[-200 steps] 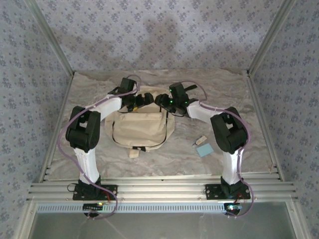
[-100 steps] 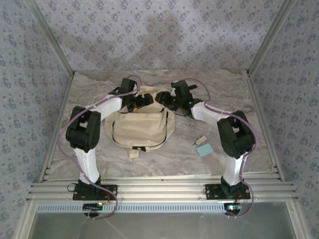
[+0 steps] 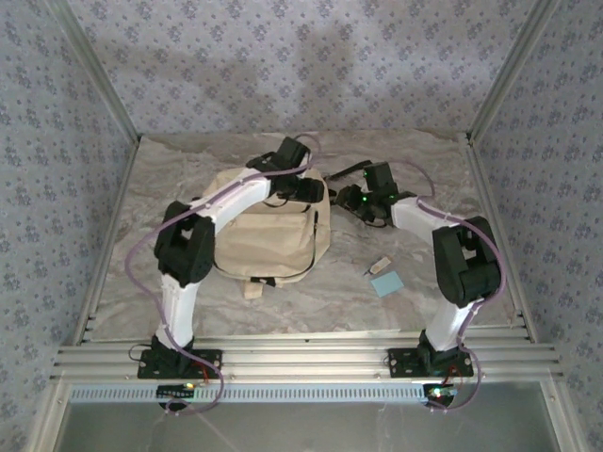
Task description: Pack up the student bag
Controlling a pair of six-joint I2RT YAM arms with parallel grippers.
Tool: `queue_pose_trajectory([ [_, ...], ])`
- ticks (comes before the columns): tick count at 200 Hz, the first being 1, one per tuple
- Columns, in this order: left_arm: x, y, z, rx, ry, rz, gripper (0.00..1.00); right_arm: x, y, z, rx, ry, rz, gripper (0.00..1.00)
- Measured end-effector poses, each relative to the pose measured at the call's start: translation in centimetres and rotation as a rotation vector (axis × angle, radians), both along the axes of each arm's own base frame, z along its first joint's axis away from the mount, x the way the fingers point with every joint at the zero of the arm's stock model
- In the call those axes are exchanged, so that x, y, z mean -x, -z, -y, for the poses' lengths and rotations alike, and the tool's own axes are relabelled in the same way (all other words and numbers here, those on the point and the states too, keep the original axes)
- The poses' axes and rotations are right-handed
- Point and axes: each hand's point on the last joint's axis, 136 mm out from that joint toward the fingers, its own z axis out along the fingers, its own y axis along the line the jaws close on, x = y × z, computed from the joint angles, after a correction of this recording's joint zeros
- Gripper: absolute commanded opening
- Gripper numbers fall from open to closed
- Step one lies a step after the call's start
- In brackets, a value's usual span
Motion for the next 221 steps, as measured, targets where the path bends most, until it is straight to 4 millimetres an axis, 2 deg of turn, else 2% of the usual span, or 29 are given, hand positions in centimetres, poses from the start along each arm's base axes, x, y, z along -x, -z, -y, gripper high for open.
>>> queue_pose_trajectory([
  [25, -0.5, 2.1, 1.2, -0.141, 0.059, -0.015, 0.46, 0.7, 0.6, 0.7, 0.008, -0.001, -0.021, 0.44],
  [68, -0.3, 4.9, 1.0, -0.37, 0.116, -0.022, 0.42, 0.8, -0.9, 0.5, -0.008, -0.025, 0.01, 0.44],
  [103, 0.0, 5.0, 0.6, -0.496, 0.146, 0.009, 0.38, 0.8, -1.2, 0.6, -0.012, -0.028, 0.019, 0.44],
  [154, 0.5, 5.6, -0.4, -0.636, 0.179, 0.038, 0.34, 1.2, -0.8, 0.5, -0.015, -0.034, 0.005, 0.44],
  [209, 0.3, 6.3, -0.5, -0.693, 0.197, 0.058, 0.18, 1.2, -0.8, 0.4, -0.02, -0.039, 0.005, 0.44],
  [221, 0.4, 6.3, -0.3, -0.686, 0.199, 0.057, 0.09, 1.2, -0.8, 0.4, -0.02, -0.039, 0.005, 0.44],
])
